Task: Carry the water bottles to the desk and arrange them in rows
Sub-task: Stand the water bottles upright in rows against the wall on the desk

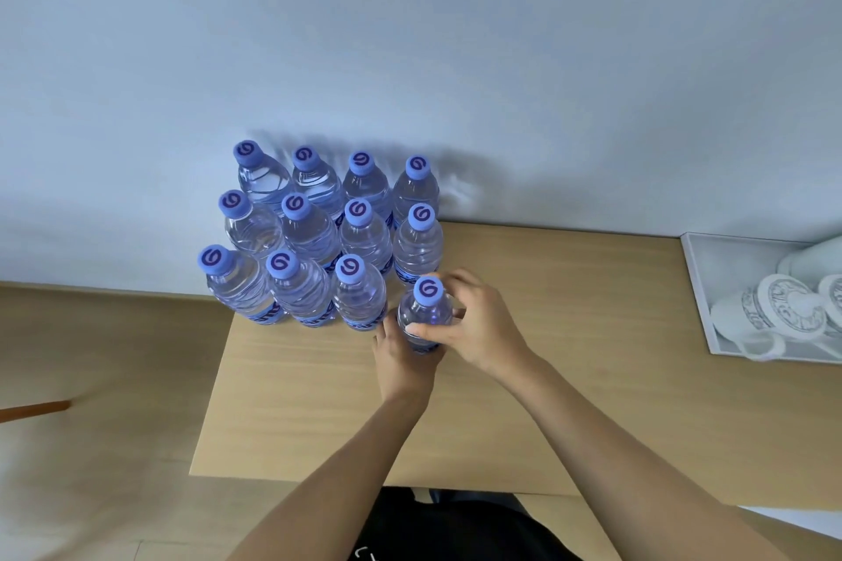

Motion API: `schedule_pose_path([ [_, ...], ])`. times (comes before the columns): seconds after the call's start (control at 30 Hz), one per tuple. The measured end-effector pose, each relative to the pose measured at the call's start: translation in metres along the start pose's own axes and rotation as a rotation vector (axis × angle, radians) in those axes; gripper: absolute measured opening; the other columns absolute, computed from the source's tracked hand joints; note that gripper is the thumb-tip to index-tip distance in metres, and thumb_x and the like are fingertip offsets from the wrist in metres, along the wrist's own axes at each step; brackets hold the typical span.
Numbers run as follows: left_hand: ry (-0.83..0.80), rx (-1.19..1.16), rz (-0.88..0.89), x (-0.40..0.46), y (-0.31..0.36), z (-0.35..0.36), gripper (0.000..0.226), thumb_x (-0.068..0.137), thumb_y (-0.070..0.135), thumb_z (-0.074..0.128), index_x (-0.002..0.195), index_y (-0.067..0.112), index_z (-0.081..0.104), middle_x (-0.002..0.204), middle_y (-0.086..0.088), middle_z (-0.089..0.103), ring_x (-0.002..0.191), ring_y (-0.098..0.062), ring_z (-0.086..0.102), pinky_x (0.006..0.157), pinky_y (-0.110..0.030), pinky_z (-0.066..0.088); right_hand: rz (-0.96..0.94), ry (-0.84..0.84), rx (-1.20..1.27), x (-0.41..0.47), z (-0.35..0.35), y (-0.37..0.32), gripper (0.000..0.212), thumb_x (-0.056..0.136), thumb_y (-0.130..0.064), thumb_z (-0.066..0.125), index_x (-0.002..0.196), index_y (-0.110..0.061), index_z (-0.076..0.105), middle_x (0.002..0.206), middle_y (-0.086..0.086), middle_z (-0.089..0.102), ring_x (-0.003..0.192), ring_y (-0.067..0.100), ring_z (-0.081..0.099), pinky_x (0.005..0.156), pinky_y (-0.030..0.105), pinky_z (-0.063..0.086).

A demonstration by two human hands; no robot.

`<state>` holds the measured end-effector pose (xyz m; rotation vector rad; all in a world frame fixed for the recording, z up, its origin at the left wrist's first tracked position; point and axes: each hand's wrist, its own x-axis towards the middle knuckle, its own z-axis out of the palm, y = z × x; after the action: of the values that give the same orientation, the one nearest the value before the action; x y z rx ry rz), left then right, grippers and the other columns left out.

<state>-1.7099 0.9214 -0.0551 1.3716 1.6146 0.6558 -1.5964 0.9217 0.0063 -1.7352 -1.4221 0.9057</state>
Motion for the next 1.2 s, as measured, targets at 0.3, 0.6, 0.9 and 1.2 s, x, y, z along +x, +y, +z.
schedule_pose_path([
  [0.3,0.033,-0.075,-0.066,0.014,0.011,0.01,0.065,0.071,0.01,0.08,0.129,0.014,0.051,0.117,-0.005,0.066,0.107,-0.027,0.062,0.087,-0.039,0.05,-0.005,0.042,0.022,0.01,-0.001,0.005,0.057,0.067,-0.031,0.09,0.119,-0.022,0.068,0.113,-0.016,0.057,0.105,0.011,0.063,0.092,0.041,0.054],
  [0.6,0.024,-0.081,-0.076,0.022,0.008,0.015,0.06,0.071,0.01,0.078,0.126,0.013,0.053,0.112,-0.005,0.066,0.104,-0.028,0.062,0.081,-0.035,0.049,-0.012,0.051,0.014,0.013,0.002,0.013,0.06,0.07,-0.032,0.088,0.123,-0.019,0.063,0.116,-0.008,0.05,0.109,0.011,0.06,0.094,0.041,0.053],
  [0.9,-0.135,-0.123,0.018,0.011,-0.003,-0.013,0.075,0.073,0.013,0.083,0.137,0.011,0.044,0.13,-0.001,0.059,0.117,-0.015,0.056,0.095,-0.027,0.046,0.161,0.083,0.167,0.008,0.016,0.023,0.079,0.068,-0.033,0.09,0.134,-0.021,0.047,0.134,-0.009,0.052,0.118,-0.018,0.044,0.102,0.02,0.041],
  [1.2,-0.058,-0.155,-0.03,-0.007,-0.053,-0.098,0.022,0.086,0.017,0.074,0.102,0.019,0.058,0.104,0.007,0.061,0.104,-0.015,0.059,0.085,-0.032,0.051,0.146,0.185,0.199,-0.012,0.043,0.013,0.07,0.071,-0.007,0.088,0.116,-0.038,0.043,0.12,-0.024,0.05,0.102,-0.027,0.048,0.079,-0.004,0.036],
])
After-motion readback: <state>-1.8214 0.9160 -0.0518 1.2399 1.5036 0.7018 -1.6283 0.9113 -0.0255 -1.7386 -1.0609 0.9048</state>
